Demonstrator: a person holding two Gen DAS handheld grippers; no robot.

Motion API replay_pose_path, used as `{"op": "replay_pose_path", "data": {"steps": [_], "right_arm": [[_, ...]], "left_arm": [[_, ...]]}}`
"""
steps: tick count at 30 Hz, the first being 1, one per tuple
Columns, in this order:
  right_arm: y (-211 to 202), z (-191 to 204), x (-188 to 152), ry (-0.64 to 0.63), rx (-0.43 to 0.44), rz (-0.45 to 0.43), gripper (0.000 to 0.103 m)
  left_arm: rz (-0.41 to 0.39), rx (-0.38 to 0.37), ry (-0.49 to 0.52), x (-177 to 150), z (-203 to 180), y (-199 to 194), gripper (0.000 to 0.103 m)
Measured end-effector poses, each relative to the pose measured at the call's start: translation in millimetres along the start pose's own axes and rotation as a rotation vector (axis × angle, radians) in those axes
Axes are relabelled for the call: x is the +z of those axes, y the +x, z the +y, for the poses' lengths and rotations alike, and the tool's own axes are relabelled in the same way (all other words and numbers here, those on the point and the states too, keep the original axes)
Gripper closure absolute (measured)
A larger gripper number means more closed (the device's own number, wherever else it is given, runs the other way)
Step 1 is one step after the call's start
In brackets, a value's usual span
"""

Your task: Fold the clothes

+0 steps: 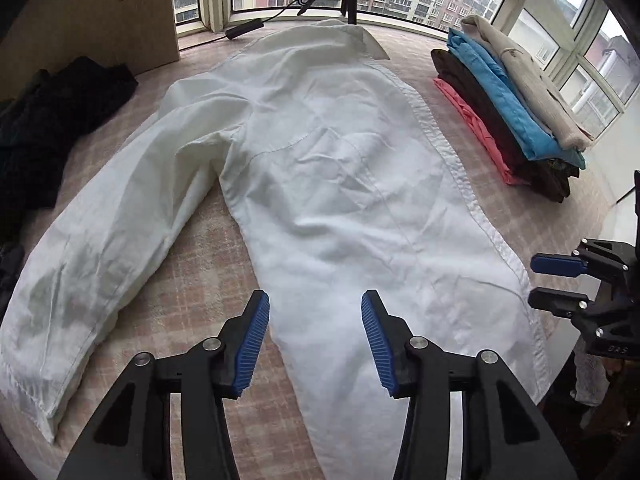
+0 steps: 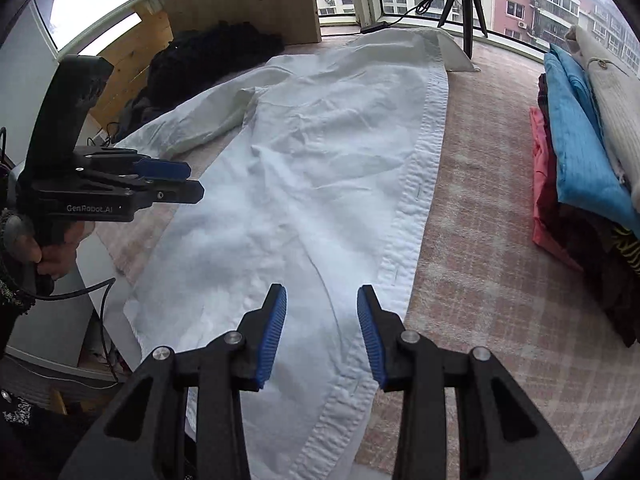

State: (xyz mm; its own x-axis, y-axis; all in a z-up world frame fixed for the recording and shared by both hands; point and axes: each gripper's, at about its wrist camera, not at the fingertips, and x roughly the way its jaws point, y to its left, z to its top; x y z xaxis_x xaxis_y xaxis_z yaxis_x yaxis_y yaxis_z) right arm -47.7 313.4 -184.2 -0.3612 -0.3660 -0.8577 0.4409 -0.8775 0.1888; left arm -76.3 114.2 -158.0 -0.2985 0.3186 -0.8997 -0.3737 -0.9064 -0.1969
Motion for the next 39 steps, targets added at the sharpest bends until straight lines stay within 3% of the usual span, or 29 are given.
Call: {"op": "replay_pose_path", "data": {"steps": [2,4,5,7,10,12,14,19,20,23,25,28,30,34,39], "right_arm": [[13,11,-10,-0.051,-0.037,0.041,0.066],[21,15,-24,-0.113,-0.103,0.093,0.066],[19,11,-33,-0.133,-0.143,0.120,0.066],[5,5,-32,-0.110,-0.137,0.110,0.066],[-12,3,-21,-0.081,-0.133,0.063,0.066],[-16,8,-3,-0.067,-0.134,-0.006,0.055],[-7,15,25,-0.037,-0.105,-0.073,0.045],[26,33,87,0.070,-0.132,-0.136,0.040],[34,37,90,0.070,-0.142,-0.131,0.035],[58,48,99,0.069,-0.172,-0.116,0.035],[66,48,97,0.097,-0.164,-0.121,0.035],[75,43,98,0.108,-0.234,-0.171,0.035],[83,33,102,0.131,-0.294,-0.149,0.035],[82,14,100,0.227,-0.260,-0.148,0.035],[73,20,93,0.189,-0.256,-0.078,0.035]], "left_arm": [[0.027,-0.078,0.003,-24,-20,2,0.057],[0.064,-0.093,0.013,-47,-38,9,0.057],[0.084,-0.086,0.025,-59,-45,13,0.058],[0.082,-0.050,0.042,-78,-53,10,0.058],[0.006,0.008,-0.013,-90,-42,-16,0.058],[-0.083,0.033,-0.090,-88,-19,-39,0.058],[-0.139,0.081,-0.163,-75,10,-53,0.045],[-0.235,0.219,-0.264,-38,71,-68,0.042],[-0.260,0.239,-0.280,-34,79,-70,0.037],[-0.302,0.296,-0.342,-27,100,-73,0.031],[-0.310,0.293,-0.350,-23,107,-71,0.031],[-0.357,0.291,-0.336,-17,110,-62,0.029],[-0.340,0.288,-0.315,-10,110,-47,0.029],[-0.290,0.231,-0.290,0,111,-21,0.029],[-0.257,0.200,-0.322,-6,119,-17,0.029]]}}
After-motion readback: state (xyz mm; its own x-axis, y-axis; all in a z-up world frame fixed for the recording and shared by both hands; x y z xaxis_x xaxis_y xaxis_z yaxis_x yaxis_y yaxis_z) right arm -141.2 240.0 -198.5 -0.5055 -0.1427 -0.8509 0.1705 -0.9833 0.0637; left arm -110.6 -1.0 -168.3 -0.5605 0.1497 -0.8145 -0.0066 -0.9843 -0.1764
